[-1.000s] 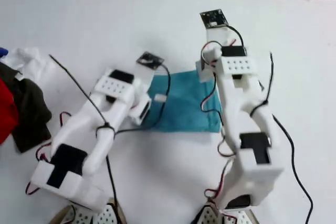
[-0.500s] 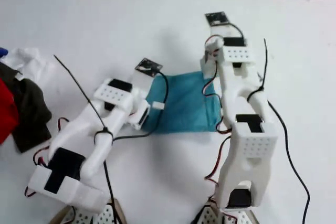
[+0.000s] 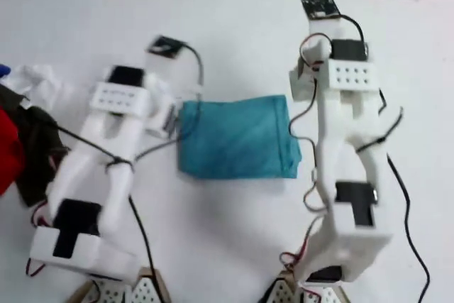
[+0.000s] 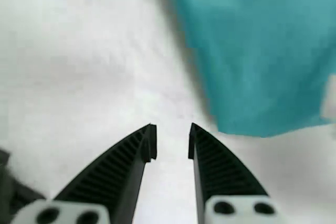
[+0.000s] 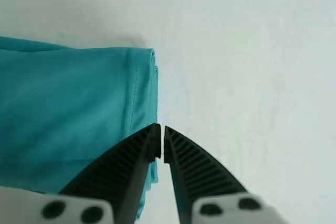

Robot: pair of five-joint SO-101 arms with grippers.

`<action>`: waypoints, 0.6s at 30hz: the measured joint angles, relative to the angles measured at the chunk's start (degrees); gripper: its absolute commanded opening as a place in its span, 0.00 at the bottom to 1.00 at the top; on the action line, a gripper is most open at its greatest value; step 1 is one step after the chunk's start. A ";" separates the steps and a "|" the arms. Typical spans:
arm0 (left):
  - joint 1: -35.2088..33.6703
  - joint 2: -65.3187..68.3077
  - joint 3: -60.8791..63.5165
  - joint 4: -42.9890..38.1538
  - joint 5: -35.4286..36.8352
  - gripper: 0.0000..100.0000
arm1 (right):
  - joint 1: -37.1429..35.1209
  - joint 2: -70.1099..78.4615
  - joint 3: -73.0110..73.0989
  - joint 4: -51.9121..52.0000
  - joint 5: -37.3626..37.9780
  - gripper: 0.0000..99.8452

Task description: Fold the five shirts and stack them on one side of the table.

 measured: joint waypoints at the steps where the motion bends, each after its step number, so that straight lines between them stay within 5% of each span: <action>1: -1.76 0.00 -0.35 0.09 -0.70 0.13 | 0.00 -2.11 3.43 -1.58 0.00 0.02; 7: -9.14 0.00 4.84 -2.46 -2.37 0.13 | -2.81 -5.98 20.84 -12.40 0.00 0.11; 12: -15.74 0.00 15.12 -12.13 -4.48 0.13 | -5.63 -5.98 22.24 -12.92 0.00 0.22; 18: -22.42 0.00 24.97 -22.95 -4.66 0.13 | -5.63 -5.54 22.51 -12.92 -1.58 0.22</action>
